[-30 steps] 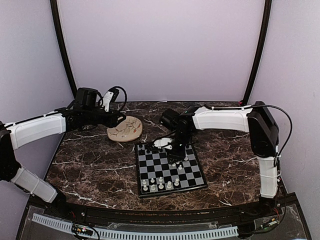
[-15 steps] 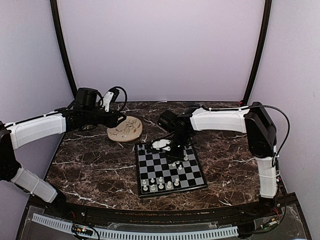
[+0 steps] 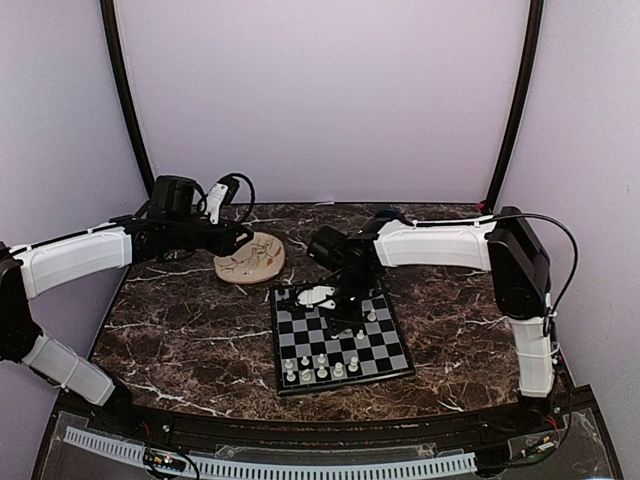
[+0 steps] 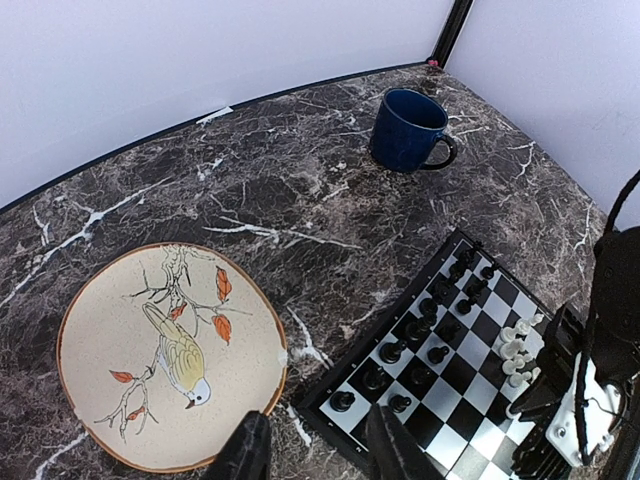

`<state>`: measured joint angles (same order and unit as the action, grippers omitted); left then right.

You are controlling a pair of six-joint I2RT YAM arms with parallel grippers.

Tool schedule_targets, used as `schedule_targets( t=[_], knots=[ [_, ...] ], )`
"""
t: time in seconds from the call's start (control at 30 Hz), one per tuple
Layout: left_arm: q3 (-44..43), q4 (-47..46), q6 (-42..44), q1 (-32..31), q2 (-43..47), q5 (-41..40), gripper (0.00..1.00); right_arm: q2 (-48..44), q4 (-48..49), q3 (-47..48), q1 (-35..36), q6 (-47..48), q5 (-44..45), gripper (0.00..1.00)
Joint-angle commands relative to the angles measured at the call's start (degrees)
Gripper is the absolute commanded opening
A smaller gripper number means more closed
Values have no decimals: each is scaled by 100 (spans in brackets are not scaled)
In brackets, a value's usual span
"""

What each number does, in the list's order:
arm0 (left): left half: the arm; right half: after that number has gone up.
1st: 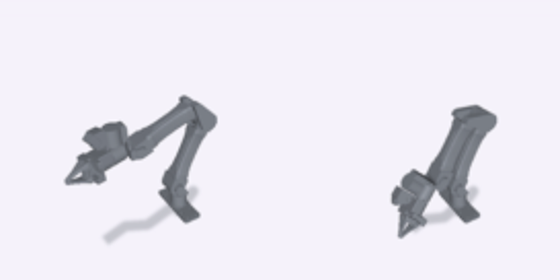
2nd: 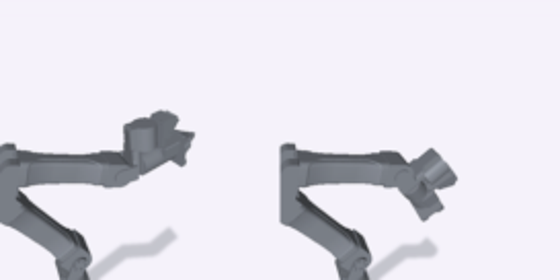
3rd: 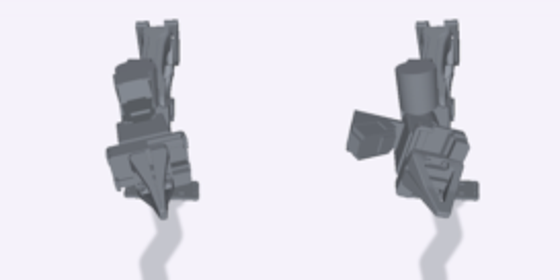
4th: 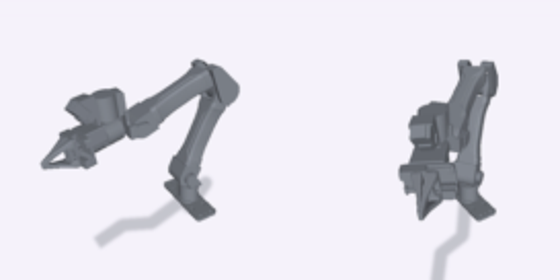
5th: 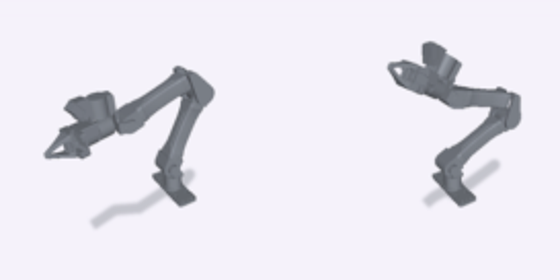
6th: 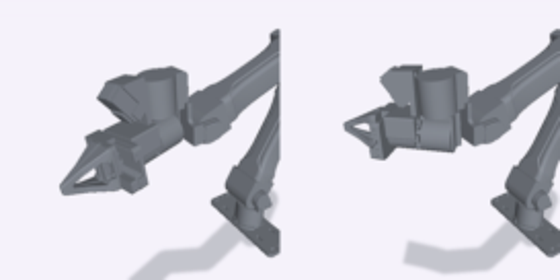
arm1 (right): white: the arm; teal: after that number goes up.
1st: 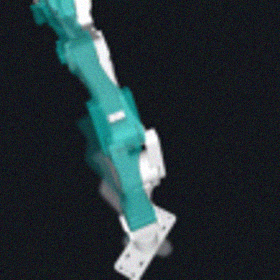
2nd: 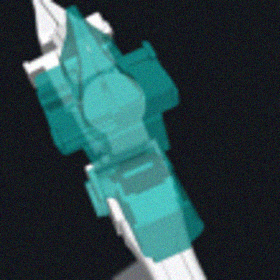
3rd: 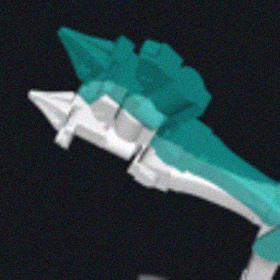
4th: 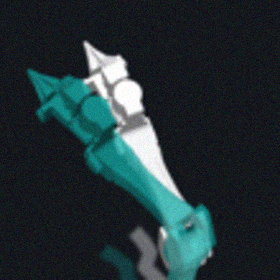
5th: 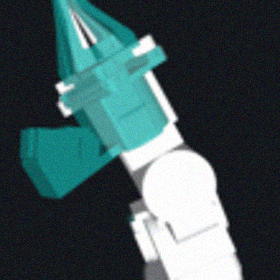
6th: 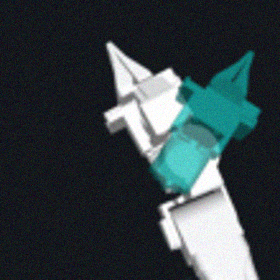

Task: Set up the chess pieces on the board
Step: Pick up the pawn from the chessboard, then place the pawn at d2.

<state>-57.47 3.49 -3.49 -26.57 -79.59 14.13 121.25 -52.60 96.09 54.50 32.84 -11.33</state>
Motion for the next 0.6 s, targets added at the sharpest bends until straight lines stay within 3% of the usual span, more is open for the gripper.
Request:
schedule_targets(
  t=[0.0, 0.57],
  knots=[
    [44, -36, 41, -11, 23, 55, 35, -337, -115, -187, 298, 192, -177, 2],
    [48, -23, 50, -13, 31, 37, 35, -333, -304, -372, 593, 352, -311, 2]
  ],
)
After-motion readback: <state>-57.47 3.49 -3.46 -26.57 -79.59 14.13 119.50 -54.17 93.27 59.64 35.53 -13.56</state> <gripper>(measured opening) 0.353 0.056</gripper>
